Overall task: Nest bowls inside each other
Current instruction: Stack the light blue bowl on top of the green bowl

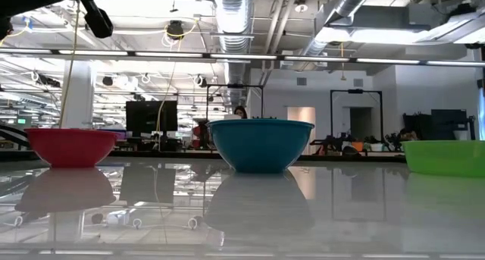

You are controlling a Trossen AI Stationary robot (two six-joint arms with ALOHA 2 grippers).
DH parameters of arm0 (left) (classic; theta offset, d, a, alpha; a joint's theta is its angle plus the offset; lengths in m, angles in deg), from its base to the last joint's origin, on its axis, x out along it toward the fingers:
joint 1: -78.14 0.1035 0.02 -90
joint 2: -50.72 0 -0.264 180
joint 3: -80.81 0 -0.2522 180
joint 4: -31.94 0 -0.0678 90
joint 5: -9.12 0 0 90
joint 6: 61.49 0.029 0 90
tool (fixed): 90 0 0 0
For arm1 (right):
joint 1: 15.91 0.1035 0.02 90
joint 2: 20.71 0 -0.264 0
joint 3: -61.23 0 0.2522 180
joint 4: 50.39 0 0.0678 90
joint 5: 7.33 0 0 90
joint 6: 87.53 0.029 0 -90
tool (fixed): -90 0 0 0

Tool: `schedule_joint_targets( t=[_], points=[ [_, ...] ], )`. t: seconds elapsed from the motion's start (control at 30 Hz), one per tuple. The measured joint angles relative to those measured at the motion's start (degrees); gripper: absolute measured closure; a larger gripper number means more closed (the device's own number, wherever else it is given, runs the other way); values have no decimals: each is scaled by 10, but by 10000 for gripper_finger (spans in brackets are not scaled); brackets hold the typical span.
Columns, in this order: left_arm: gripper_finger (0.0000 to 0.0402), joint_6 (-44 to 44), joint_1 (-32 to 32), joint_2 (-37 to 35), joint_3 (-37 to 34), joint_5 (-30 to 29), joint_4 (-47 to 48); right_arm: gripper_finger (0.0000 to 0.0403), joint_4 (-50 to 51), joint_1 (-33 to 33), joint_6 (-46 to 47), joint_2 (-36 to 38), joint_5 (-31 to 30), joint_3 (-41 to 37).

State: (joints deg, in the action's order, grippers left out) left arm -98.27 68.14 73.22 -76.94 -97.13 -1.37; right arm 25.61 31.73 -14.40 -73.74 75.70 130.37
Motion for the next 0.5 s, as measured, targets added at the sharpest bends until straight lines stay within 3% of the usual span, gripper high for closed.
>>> schedule_joint_targets(
  t=[0.3, 0.5],
  points=[
    [401, 21, 0, 0, 0, -7, 1, 188, -113, 112, 173, -55, -29, -102],
    [401, 18, 0, 0, 0, -8, 1, 190, -127, 149, 243, -80, -48, -146]
  ],
)
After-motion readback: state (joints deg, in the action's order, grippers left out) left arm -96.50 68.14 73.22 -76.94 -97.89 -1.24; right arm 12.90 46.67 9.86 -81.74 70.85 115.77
